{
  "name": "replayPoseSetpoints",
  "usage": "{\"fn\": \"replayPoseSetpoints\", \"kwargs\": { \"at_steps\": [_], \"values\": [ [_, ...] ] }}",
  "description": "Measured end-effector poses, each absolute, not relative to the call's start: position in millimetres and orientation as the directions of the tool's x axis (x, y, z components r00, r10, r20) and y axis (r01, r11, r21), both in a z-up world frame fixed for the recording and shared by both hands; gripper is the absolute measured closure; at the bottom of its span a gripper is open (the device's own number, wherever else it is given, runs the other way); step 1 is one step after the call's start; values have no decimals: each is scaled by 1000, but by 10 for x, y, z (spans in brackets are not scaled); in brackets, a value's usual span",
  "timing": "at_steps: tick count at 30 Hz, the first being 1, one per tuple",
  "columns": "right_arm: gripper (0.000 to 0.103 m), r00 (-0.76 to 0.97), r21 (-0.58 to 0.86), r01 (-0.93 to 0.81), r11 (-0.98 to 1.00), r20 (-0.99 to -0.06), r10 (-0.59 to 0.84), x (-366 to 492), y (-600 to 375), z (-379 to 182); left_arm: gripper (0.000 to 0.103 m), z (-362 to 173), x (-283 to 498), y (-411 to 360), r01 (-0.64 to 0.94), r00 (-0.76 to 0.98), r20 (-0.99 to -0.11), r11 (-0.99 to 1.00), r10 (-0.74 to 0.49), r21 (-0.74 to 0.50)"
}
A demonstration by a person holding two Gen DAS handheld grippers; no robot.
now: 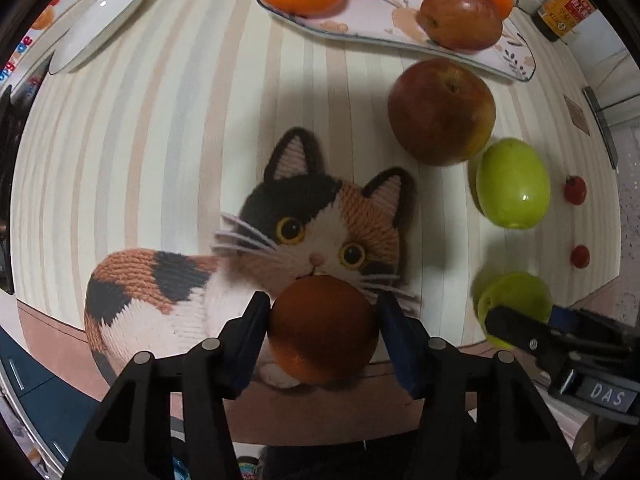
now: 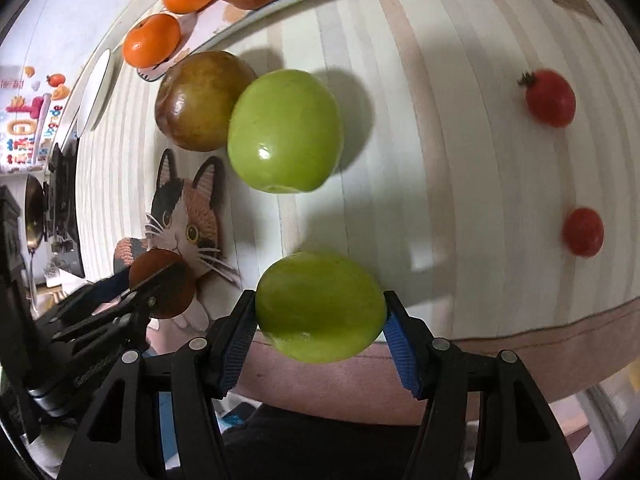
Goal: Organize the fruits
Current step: 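Grasp a brown round fruit with the left tool while the right tool grasps a green apple, then carry the brown fruit and green apple onto the oval plate and release both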
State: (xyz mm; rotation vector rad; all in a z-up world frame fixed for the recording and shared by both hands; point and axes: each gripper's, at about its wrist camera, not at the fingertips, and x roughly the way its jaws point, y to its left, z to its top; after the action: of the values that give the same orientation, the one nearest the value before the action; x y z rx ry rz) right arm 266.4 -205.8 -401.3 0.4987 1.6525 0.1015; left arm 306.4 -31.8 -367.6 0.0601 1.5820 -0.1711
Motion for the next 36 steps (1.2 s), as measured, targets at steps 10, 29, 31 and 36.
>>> {"fn": "replayPoseSetpoints", "kwargs": {
  "at_steps": [10,29,31,36],
  "values": [
    [38,-52,324,233,917,-937,345,2690,-2188,-3970,51,-3662,3028,-489,147,-19,-998,987,-67,-69],
    [38,211,380,260,888,-920,331,3916,-2841,-3101,51,-2463,4335,-723,184,166,-964,967,-207,-176],
    [38,200,359,266,895,-929,313,4135,-2899,-3187,51,-2617,4546,-765,180,132,-974,970,-186,-161],
    [38,156,320,277,906,-945,286,4491,-2970,-3441,51,-3010,4884,-800,154,39,-987,977,-155,-148]
  ]
}}
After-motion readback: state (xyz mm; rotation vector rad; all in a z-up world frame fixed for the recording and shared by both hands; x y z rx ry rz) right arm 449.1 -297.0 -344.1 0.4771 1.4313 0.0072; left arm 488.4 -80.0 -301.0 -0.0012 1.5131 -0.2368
